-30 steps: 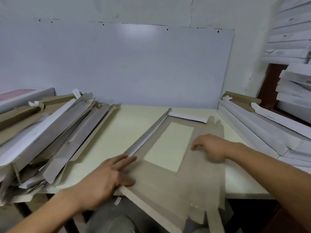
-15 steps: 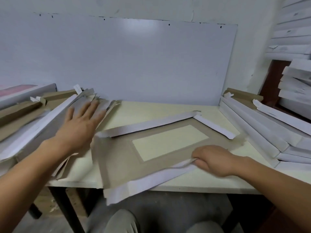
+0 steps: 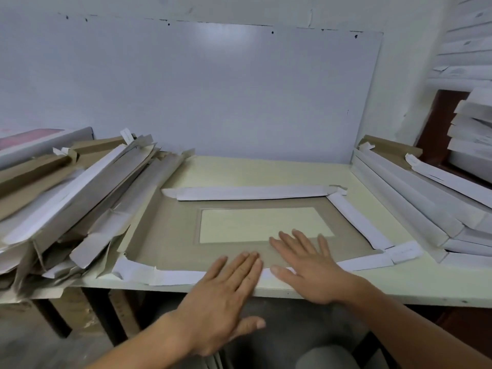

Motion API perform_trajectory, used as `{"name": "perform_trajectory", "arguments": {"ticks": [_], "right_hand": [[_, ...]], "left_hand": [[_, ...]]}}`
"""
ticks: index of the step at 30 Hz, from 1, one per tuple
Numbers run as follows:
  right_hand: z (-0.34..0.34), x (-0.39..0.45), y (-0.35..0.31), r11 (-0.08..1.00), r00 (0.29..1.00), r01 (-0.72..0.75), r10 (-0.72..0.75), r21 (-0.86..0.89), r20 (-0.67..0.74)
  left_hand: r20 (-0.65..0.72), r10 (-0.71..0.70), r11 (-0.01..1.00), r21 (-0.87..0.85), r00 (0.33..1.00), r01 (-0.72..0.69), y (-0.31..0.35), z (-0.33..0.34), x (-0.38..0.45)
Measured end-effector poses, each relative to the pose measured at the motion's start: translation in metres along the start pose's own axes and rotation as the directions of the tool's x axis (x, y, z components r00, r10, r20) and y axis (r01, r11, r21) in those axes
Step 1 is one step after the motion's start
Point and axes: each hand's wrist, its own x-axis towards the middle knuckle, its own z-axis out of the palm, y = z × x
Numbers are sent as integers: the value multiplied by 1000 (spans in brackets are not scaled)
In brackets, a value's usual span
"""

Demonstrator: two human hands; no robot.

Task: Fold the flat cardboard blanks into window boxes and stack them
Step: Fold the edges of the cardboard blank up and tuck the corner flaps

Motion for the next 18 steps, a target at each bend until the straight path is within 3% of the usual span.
{"name": "perform_trajectory", "arguments": {"ticks": [4, 9, 14, 18], "right_hand": [[-7, -16, 63, 985, 985, -171, 170, 13, 36], [-15, -44, 117, 953, 953, -301, 301, 7, 35], [-17, -61, 106, 999, 989, -14, 19, 34, -148], [-20, -65, 88, 992, 967, 122, -115, 17, -227]], "left_hand": [[103, -26, 995, -93, 994, 36, -30, -3, -19], [85, -70, 987, -142, 994, 82, -72, -3, -48], [-231, -96, 980, -193, 968, 51, -84, -11, -59], [-287, -86, 975, -221, 954, 21, -89, -18, -59]]}}
